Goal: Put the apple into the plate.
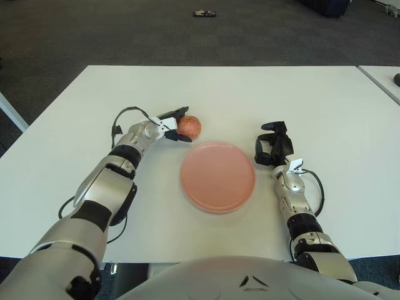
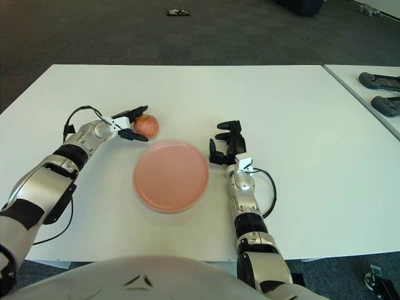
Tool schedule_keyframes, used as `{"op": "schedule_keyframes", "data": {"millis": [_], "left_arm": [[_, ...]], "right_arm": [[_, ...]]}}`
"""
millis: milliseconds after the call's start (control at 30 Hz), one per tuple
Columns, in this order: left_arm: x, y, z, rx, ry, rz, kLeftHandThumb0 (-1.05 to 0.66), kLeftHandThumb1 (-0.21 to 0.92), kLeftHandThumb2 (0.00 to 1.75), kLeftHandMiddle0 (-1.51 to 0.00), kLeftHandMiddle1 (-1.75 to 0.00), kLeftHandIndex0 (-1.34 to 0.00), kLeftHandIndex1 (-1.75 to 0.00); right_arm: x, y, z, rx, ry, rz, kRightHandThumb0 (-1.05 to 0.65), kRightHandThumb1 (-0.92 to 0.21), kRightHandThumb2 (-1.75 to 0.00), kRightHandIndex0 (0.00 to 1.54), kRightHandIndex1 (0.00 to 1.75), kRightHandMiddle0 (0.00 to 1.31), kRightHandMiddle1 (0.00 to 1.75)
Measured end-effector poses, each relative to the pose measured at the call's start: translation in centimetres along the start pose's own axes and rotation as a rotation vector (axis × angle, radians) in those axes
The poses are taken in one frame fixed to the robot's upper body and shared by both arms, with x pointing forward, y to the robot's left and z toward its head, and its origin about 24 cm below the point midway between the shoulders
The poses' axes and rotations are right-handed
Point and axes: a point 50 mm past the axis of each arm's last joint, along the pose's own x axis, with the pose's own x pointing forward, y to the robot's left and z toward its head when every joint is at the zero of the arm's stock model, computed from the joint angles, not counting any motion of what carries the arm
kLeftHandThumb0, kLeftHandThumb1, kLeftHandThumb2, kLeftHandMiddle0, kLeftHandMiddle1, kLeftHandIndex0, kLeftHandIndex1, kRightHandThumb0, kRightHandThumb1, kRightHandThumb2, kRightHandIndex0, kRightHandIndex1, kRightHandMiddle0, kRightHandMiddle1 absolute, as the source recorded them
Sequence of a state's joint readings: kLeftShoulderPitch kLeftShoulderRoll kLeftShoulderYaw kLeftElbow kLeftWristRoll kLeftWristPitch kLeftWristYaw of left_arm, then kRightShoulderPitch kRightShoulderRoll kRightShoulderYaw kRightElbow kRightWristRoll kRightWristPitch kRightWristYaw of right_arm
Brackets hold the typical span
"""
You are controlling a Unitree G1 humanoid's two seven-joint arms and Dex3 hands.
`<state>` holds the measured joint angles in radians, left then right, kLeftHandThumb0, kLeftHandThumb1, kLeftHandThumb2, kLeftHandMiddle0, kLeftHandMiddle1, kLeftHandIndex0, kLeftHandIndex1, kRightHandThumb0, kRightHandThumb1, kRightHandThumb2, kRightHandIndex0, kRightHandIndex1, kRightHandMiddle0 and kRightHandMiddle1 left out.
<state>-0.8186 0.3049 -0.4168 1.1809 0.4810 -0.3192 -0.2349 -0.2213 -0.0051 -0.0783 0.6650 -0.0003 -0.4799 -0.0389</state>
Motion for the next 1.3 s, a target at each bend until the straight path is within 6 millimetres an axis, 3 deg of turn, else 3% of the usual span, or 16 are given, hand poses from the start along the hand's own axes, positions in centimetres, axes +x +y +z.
{"op": "schedule_keyframes", "data": {"millis": [1300], "left_arm": [[0.25, -0.62, 0.39, 0.041, -0.025, 0.055, -1.04, 0.88, 0.01, -0.01, -0.01, 0.00, 0.00]], "right_arm": [[0.02, 0.19, -0.10, -0.001, 0.014, 0.007, -0.03, -0.29, -1.31, 1.32, 1.75, 1.04, 1.75]]}}
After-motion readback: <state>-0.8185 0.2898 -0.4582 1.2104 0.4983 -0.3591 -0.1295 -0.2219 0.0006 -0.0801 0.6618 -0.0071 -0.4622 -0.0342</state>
